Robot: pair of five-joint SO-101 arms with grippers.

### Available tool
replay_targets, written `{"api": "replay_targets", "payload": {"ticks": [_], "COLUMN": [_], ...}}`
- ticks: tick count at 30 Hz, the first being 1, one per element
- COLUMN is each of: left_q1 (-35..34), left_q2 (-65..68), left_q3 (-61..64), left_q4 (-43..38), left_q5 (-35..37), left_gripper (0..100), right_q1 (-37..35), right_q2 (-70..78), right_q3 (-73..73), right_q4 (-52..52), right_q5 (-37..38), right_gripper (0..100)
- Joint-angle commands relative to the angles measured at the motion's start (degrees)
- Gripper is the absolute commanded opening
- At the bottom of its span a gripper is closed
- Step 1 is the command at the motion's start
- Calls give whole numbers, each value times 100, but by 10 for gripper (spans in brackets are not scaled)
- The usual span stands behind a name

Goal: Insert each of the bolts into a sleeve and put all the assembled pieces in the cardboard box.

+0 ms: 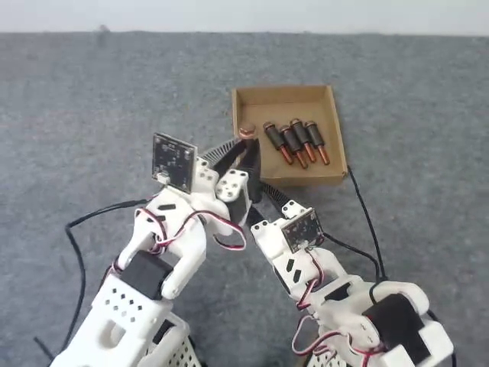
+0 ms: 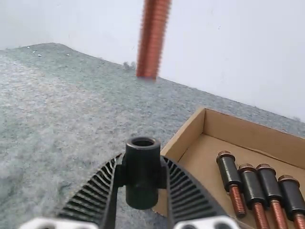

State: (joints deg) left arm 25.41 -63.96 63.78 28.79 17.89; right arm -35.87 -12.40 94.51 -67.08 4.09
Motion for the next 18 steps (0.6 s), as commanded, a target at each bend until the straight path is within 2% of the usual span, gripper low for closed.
{"api": "replay_targets", "payload": {"ticks": [1,18], "left_q1": [-26,-35], "left_q2": [-9,-44], "left_q3": [-48,303], "left_q4": [-193,-316], "left_q5": [62,44], "left_gripper": [12,12], "right_q1": [-13,154], "right_q2": [-92,-92], "right_q3": [114,114], "right_q4": [-4,-251], "right_q5": [9,-26], "right_gripper": [6,6]}}
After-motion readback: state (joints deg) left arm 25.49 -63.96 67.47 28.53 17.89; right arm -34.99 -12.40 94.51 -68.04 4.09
